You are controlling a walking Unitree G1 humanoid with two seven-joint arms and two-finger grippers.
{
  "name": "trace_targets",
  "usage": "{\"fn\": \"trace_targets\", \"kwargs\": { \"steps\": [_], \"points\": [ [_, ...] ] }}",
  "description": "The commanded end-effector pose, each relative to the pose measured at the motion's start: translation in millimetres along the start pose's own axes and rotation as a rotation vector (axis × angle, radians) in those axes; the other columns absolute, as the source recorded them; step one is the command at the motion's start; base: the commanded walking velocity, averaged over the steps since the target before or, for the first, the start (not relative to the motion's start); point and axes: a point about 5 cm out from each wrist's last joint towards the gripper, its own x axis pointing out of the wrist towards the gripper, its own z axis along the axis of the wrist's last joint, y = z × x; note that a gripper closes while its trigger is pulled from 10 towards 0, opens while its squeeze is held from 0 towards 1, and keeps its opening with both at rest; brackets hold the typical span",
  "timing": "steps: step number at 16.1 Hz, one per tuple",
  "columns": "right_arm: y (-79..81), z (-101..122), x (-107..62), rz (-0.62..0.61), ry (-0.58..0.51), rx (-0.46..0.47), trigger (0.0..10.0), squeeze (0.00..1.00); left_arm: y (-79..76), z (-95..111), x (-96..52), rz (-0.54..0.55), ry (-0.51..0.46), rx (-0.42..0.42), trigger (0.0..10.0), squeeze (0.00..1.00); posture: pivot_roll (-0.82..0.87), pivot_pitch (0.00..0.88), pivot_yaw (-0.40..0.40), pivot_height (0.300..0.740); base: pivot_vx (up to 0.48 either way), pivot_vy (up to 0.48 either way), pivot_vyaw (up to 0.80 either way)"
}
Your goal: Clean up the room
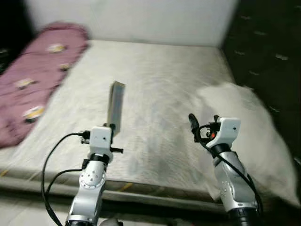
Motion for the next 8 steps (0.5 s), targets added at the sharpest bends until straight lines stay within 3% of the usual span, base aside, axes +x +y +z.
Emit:
{"fn": "trace_targets", "kwargs": {
  "steps": [1, 3, 6, 8],
  "points": [
    [-1.3, 0.0, 0.6, -0.006, 0.007, -0.005, 10.0, 0.00, -0.1, 11.5, 3.9, 0.003, -0.060, 0.016, 10.0, 0.00, -0.04, 0.006, -0.003, 0.740, 0.000, 0.000, -0.80],
    [-1.4, 0.0, 0.8, -0.005, 0.007, -0.004, 10.0, 0.00, -1.0, 10.7, 3.9, -0.015, -0.050, -0.013, 10.0, 0.00, -0.04, 0.004, -0.003, 0.740, 0.000, 0.000, -0.74],
    [-1.2, -0.1, 1.3, -0.003, 0.007, -0.006, 10.0, 0.00, -1.6, 11.0, 3.9, -0.019, -0.052, -0.019, 10.0, 0.00, -0.04, 0.002, -0.003, 0.740, 0.000, 0.000, 0.00],
    [-1.2, -0.2, 1.4, -0.002, 0.007, -0.007, 10.0, 0.00, -1.7, 11.1, 4.0, -0.024, -0.052, -0.026, 10.0, 0.00, -0.04, 0.003, -0.003, 0.740, 0.000, -0.268, 0.00]
  ]
}}
